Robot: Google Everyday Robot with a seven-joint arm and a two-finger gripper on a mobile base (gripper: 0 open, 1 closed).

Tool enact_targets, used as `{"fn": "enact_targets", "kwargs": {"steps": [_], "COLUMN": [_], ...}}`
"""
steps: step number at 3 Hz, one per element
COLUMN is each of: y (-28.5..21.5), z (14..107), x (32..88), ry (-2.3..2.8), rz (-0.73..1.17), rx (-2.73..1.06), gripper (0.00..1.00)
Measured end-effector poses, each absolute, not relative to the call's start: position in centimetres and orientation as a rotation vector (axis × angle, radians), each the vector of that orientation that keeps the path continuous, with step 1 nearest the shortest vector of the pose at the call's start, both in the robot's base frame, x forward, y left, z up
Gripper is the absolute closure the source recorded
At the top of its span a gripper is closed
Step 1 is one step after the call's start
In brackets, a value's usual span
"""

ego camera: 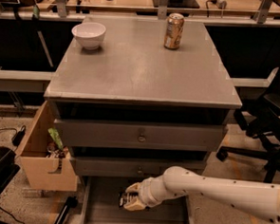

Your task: Pick rxbar chocolate from bottom drawer and place on counter

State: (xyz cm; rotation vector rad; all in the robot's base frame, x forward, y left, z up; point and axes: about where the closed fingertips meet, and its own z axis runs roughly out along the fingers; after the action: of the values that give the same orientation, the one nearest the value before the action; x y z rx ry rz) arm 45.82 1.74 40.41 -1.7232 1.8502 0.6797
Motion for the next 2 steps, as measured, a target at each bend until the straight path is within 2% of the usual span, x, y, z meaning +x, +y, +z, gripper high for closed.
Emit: {"fn": "enact_targets", "kwargs": {"steps": [1,2], "y": [-0.73,-0.73], "z": [45.96,45.96], "x": [44.94,44.94], "ry": [1.838,1.838], "rz": [0.754,0.754], "rx": [-1.671,-1.671], "gripper": [1.00,1.00]}}
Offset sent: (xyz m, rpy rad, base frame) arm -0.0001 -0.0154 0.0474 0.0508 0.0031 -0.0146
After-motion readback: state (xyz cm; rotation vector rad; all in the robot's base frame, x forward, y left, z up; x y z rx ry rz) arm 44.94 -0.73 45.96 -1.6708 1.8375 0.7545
